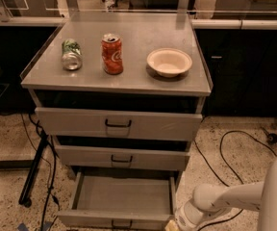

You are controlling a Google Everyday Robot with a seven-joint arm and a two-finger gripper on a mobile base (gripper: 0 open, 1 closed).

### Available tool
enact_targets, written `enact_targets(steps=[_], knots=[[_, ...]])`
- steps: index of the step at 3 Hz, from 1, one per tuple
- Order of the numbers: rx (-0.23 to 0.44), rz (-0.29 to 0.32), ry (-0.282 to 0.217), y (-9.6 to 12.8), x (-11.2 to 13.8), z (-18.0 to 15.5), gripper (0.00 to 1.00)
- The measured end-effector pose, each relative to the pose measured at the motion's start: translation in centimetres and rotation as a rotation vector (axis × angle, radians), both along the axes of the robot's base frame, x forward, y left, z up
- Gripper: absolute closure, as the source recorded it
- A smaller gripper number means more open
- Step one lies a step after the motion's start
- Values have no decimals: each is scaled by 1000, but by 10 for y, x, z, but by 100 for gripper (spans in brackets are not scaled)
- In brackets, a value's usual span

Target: Close bottom drawer

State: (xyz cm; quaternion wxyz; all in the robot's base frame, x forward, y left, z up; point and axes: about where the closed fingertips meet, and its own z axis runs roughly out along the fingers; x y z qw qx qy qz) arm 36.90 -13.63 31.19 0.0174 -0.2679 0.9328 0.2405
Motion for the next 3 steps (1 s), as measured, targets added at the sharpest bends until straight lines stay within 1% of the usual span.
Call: enact_targets(steps=[1, 2, 3], knots=[[41, -57, 43, 12, 14, -55, 100], [43, -60, 44, 13, 15, -57, 100], [25, -72, 54, 16, 9, -76, 100]])
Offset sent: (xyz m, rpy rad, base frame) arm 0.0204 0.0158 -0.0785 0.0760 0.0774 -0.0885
